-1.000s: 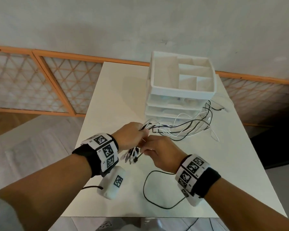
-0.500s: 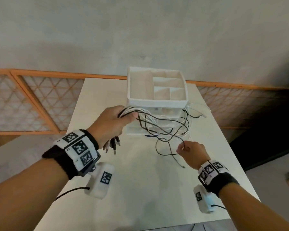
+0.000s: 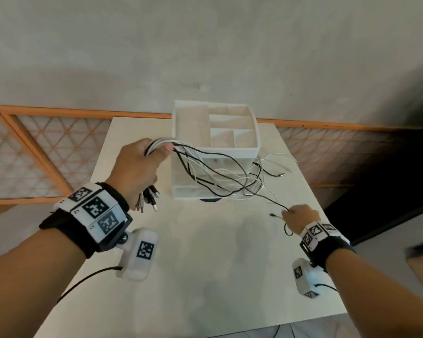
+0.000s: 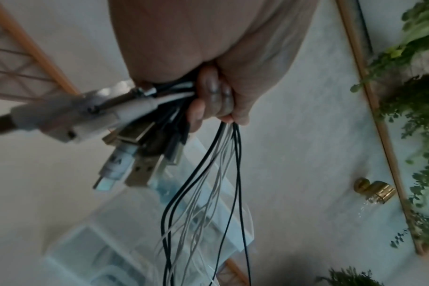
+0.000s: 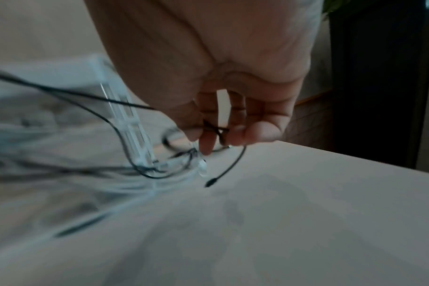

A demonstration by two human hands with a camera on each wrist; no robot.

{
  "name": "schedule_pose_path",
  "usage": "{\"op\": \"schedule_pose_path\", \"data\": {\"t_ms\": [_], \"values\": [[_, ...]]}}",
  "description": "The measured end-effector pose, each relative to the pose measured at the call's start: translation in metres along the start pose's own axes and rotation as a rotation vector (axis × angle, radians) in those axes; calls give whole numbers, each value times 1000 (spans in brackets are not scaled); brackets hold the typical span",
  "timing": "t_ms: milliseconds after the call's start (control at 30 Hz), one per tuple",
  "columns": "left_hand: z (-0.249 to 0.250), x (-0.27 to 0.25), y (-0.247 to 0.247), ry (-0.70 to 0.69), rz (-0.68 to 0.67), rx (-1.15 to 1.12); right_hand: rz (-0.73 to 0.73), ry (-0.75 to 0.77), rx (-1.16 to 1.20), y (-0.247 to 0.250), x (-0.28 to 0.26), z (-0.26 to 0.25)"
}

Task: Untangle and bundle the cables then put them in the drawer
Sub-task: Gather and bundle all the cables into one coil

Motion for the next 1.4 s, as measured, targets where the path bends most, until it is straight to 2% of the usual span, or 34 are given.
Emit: {"op": "schedule_pose_path", "data": {"t_ms": [67, 167, 233, 300, 367, 433, 500, 567, 667, 733, 833, 967, 1067, 1133, 1167, 1233, 1300, 1400], "values": [[0, 1, -1, -13, -38, 35, -39, -52, 76, -10, 0, 8], [-12, -2, -6, 27, -67, 102, -25, -37, 360, 4, -10, -14], [-19, -4, -7, 65, -61, 135, -28, 101, 429, 18, -21, -42], [-27, -4, -4, 102, -28, 148, -68, 292, 388, 24, -34, -67], [-33, -3, -3, 141, -17, 163, -81, 420, 354, 28, -47, -84], [-38, -5, -9, 177, -46, 195, -107, 525, 465, 33, -64, -102], [-41, -10, -19, 210, -98, 213, -142, 633, 592, 37, -87, -123], [-44, -17, -33, 247, -169, 211, -153, 742, 612, 35, -111, -143], [-42, -33, -62, 331, -339, 94, -131, 879, 603, 27, -136, -166], [-37, -44, -77, 385, -465, 17, -69, 918, 636, 25, -142, -172], [-33, -53, -82, 403, -593, -1, 14, 908, 728, 29, -141, -168], [-40, -65, -86, 452, -761, 0, -51, 857, 865, 30, -133, -159], [-44, -61, -89, 349, -727, 97, -90, 808, 937, 29, -132, -157], [-44, -54, -84, 228, -651, 321, -77, 793, 933, 29, -131, -154], [-45, -48, -78, 165, -593, 462, -63, 776, 885, 30, -128, -149], [-45, -36, -63, 106, -466, 636, -57, 728, 611, 29, -115, -134], [-46, -31, -53, 120, -386, 661, -137, 633, 255, 21, -100, -113], [-49, -33, -52, 183, -341, 519, -172, 461, -68, 16, -76, -81]]}}
Point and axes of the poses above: each hand's wrist, its own x-axis towards the middle knuckle, its own y-axis out of the back of the hand, z = x × y, the point moved 8 cm from there along x, towards the middle knuckle, and after that the axes turned 1 degree about z, right-handed, at the moved point
